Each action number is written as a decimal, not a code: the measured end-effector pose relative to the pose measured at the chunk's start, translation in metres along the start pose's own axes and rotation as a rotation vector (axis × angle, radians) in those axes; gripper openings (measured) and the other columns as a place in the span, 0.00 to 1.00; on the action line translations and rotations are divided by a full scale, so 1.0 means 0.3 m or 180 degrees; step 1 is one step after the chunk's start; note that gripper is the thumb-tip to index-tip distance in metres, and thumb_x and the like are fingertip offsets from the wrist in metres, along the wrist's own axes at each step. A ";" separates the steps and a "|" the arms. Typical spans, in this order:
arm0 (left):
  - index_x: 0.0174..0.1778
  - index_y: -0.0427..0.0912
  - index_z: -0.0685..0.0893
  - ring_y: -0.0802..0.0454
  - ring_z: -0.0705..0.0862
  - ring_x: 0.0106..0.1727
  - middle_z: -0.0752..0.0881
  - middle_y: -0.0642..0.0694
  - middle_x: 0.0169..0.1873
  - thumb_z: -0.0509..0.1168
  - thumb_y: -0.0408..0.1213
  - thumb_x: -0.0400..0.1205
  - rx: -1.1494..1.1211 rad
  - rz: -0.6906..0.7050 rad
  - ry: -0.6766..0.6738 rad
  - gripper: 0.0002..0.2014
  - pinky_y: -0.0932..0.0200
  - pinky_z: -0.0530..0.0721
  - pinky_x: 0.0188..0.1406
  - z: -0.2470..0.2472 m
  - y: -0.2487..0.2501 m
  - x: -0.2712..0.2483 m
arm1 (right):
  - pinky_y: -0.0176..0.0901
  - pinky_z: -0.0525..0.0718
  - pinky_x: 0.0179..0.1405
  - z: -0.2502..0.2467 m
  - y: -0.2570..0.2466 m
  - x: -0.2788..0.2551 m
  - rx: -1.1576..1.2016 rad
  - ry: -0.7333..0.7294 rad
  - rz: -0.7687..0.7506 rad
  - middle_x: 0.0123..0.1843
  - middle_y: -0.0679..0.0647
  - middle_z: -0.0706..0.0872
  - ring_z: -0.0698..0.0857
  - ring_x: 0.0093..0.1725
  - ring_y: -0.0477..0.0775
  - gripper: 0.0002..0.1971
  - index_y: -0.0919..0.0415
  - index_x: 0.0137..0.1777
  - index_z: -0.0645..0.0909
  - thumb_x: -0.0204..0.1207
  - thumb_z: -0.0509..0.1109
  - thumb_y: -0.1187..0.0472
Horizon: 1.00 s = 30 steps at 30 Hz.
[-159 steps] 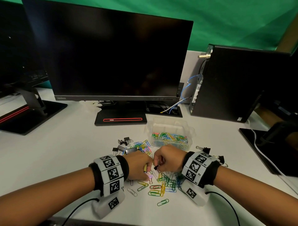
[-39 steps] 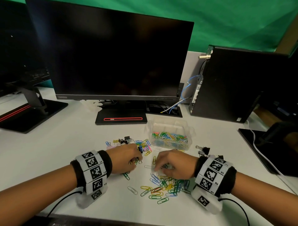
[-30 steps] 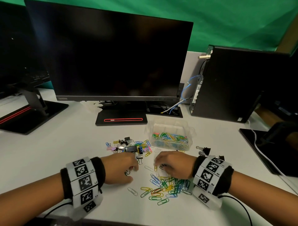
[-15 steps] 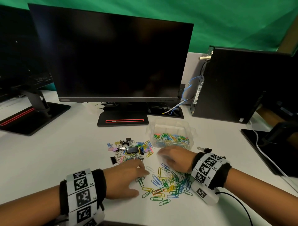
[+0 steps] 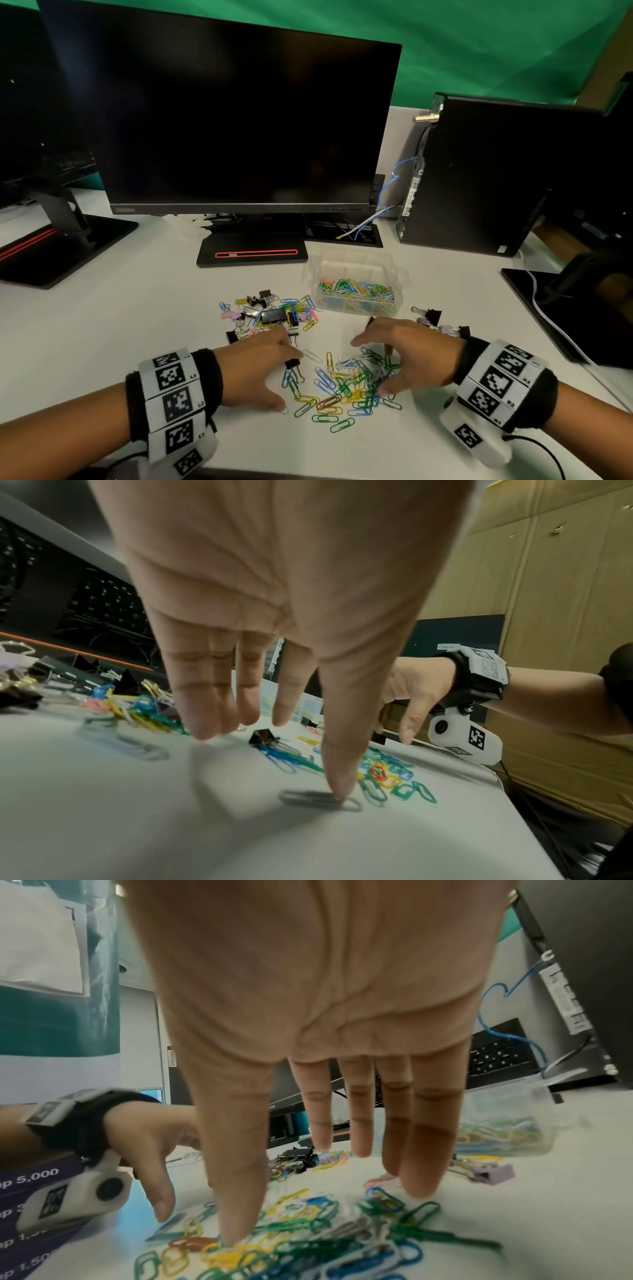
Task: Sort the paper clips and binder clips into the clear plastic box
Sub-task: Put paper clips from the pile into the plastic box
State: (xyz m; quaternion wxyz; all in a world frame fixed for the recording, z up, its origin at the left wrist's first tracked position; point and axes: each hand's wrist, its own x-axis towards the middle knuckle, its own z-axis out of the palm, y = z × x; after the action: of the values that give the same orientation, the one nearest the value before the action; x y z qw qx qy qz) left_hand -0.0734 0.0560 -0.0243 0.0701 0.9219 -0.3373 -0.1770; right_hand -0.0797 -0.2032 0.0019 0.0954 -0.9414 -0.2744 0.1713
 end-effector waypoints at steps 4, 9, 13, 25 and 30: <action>0.77 0.54 0.66 0.51 0.70 0.67 0.69 0.48 0.63 0.65 0.52 0.78 0.0247 -0.0003 -0.0098 0.31 0.61 0.69 0.66 -0.016 -0.012 0.003 | 0.23 0.63 0.47 0.010 0.015 -0.026 -0.0080 -0.0098 0.0229 0.70 0.48 0.72 0.68 0.53 0.36 0.42 0.48 0.76 0.66 0.63 0.80 0.47; 0.71 0.48 0.71 0.49 0.71 0.65 0.70 0.47 0.63 0.64 0.60 0.75 0.0558 -0.0296 -0.0022 0.31 0.57 0.71 0.66 -0.016 -0.030 -0.003 | 0.29 0.65 0.50 0.035 0.022 -0.029 -0.0087 -0.0185 0.0391 0.67 0.50 0.73 0.70 0.54 0.42 0.45 0.49 0.77 0.63 0.61 0.80 0.45; 0.67 0.45 0.71 0.51 0.70 0.63 0.69 0.48 0.61 0.66 0.66 0.70 0.0478 -0.0297 0.0058 0.36 0.58 0.71 0.63 -0.010 -0.022 -0.008 | 0.26 0.64 0.40 0.047 0.016 -0.011 -0.0132 -0.0168 0.0351 0.65 0.50 0.74 0.69 0.48 0.42 0.44 0.52 0.77 0.64 0.62 0.80 0.48; 0.79 0.47 0.59 0.51 0.75 0.58 0.72 0.46 0.63 0.68 0.52 0.76 -0.0117 -0.0058 -0.0185 0.38 0.58 0.74 0.60 0.000 0.063 0.007 | 0.34 0.71 0.51 0.069 -0.041 0.059 0.0118 -0.0051 0.0145 0.61 0.54 0.77 0.75 0.50 0.48 0.35 0.54 0.73 0.72 0.66 0.79 0.52; 0.82 0.49 0.51 0.53 0.74 0.59 0.69 0.49 0.66 0.71 0.54 0.73 -0.0405 0.0022 -0.0033 0.47 0.71 0.67 0.51 -0.005 0.080 0.005 | 0.32 0.71 0.49 0.044 -0.029 0.041 0.0122 -0.0048 0.0136 0.63 0.51 0.75 0.73 0.46 0.40 0.46 0.52 0.76 0.66 0.59 0.82 0.45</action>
State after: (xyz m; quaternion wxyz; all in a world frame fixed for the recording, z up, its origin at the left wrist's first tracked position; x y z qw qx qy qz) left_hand -0.0860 0.0367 -0.0173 0.1274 0.9135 -0.3289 -0.2026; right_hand -0.0791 -0.1880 -0.0112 0.1076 -0.9438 -0.2516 0.1856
